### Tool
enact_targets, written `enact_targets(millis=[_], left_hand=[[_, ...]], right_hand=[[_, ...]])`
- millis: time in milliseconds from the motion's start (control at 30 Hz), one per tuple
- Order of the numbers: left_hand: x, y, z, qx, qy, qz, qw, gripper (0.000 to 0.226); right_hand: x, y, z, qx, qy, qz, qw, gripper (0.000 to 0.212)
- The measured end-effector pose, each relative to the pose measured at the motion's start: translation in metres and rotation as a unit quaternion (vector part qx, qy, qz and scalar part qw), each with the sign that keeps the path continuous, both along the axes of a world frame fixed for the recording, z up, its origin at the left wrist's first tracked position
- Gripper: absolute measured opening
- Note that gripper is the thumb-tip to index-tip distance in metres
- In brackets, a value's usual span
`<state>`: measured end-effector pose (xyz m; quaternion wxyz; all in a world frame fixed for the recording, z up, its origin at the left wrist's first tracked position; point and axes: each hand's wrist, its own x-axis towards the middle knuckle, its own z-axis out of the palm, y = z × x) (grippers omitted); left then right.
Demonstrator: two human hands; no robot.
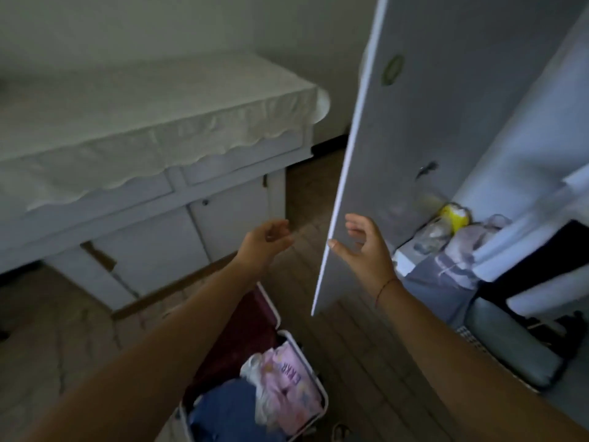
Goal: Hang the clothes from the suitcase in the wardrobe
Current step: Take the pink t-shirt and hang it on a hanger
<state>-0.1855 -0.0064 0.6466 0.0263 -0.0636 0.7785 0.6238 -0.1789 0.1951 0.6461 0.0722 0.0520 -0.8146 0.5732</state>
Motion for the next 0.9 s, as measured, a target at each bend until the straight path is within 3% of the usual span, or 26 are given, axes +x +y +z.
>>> enact_targets(millis=[267, 467, 700, 900], left_hand=[[0.102, -0.104, -0.089, 0.009, -0.103, 0.193, 0.976, 0.043], [0.173, -0.118, -0.195, 0.022, -0.198, 0.293, 0.935, 0.041], [0.219, -0.097, -0.363, 0.023, -0.298, 0.319, 0.899, 0.046], [0.207, -0.074, -0.524, 0.037, -0.324, 0.284, 0.902, 0.045]], right_hand=[[0.031, -0.088, -0.091, 0.021, -0.120, 0.159, 0.980, 0.063], [0.049, -0.124, -0.191, 0.040, -0.164, 0.229, 0.959, 0.063], [0.058, -0.118, -0.344, 0.091, -0.212, 0.243, 0.942, 0.061], [0.057, -0.095, -0.514, 0.134, -0.249, 0.215, 0.935, 0.057]])
